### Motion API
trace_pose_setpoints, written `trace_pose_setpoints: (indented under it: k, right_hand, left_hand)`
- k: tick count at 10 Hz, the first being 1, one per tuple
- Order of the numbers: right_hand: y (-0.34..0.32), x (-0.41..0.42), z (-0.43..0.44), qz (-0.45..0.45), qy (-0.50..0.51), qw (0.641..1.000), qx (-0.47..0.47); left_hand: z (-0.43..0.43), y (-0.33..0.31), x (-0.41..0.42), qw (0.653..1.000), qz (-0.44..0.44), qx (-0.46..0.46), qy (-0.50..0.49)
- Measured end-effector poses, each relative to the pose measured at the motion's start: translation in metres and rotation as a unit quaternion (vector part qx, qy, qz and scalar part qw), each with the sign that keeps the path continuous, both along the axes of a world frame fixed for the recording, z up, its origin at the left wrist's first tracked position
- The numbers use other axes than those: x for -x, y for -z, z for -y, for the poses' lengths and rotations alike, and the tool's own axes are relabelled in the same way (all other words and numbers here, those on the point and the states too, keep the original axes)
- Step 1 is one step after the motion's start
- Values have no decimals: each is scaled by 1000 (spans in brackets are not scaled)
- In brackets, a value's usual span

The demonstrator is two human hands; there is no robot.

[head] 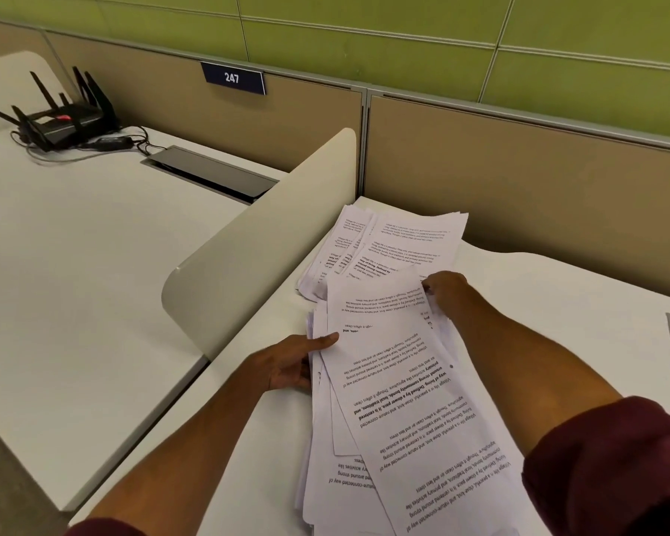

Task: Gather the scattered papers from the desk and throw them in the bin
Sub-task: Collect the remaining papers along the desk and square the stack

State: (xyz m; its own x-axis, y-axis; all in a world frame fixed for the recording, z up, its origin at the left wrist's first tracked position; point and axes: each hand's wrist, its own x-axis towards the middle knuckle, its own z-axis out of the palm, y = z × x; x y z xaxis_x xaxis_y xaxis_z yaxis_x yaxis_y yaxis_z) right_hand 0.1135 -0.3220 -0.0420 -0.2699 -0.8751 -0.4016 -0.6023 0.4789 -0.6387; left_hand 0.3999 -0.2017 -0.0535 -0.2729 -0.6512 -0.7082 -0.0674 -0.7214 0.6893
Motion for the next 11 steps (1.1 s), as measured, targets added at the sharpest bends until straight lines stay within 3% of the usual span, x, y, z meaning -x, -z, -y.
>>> trace_pose_setpoints:
  k: [2, 4, 6, 7, 8, 9, 11]
  right_hand:
    - [-10, -4, -2, 82, -22, 996, -27]
    - [-20, -17, 7, 51, 4, 994, -93]
    - [-18, -13, 15, 144, 20, 987, -66]
    - [-20, -16, 13, 156, 3, 986, -57]
    - [-15, -15, 12, 110, -25, 990, -79]
    - [-11, -14, 14, 167, -10, 983, -78]
    - [8, -14, 29, 156, 53, 981, -103]
  left_hand:
    - [1, 0, -1, 1000, -3, -7, -2]
    - [1, 0, 0, 1000, 1, -10, -6]
    - [0, -3, 2, 1000, -2, -15, -11]
    - [-1, -3, 2, 1000, -1, -15, -13]
    - [-2, -4, 1, 1000, -3, -14, -13]
    - [-3, -6, 1, 1000, 0, -12, -16]
    - [-3, -4, 1, 1000, 1, -13, -20]
